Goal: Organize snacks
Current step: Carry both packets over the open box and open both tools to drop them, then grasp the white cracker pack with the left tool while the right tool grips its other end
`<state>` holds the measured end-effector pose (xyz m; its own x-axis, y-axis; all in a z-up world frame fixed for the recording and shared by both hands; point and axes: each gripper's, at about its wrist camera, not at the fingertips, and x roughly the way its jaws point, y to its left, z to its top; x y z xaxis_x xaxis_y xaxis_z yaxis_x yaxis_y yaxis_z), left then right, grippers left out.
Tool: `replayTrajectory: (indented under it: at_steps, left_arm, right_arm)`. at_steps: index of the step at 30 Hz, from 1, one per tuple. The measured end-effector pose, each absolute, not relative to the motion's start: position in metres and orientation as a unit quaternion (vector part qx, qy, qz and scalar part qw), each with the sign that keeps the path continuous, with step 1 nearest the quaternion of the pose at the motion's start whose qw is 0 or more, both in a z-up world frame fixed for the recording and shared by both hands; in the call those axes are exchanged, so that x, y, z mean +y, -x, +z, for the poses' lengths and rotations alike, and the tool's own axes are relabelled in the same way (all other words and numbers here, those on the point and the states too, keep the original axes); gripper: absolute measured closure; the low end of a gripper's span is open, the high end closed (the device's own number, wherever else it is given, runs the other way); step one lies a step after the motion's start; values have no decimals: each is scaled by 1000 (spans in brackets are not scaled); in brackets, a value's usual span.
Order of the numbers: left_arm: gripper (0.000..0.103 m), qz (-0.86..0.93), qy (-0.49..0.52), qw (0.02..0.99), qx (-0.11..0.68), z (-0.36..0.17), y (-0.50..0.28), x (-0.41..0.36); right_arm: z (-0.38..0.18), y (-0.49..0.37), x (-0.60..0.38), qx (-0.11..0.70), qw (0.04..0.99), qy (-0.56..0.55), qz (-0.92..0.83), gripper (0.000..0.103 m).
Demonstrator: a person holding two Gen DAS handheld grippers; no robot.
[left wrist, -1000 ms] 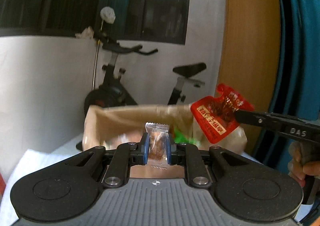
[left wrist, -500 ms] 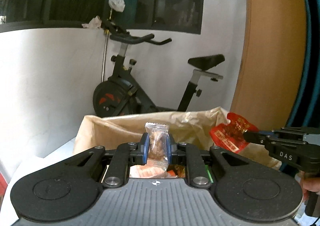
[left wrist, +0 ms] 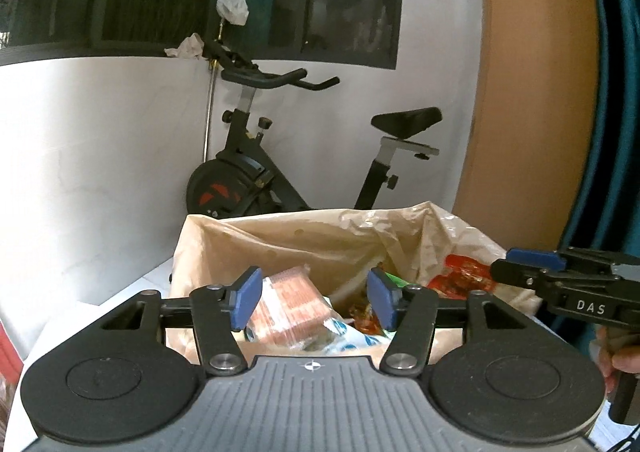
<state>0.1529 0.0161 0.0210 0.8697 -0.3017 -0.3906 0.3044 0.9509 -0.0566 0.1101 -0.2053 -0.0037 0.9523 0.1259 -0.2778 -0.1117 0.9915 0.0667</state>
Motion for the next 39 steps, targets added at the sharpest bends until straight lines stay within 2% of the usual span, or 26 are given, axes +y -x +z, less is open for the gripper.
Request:
replayTrajectory:
  at_steps: [9,18,29,39]
  left_arm:
    - [40,-159,-7,966,203,17,-109,27]
    - [40,-147,15,964,221,-17,-69,40]
    - [40,-126,51,950,280,-75,-55,45]
    - [41,-135,91,925,343,-120,-53,44]
  right_arm:
    - [-10,-78,-182,124,987,-29,95,60]
    - [-41,-57,-162,140,982,-42,116,59]
    - [-87,-39,-153,193,973,-49,121,59]
    - [-134,-36,-146,281,949,-54,130,59]
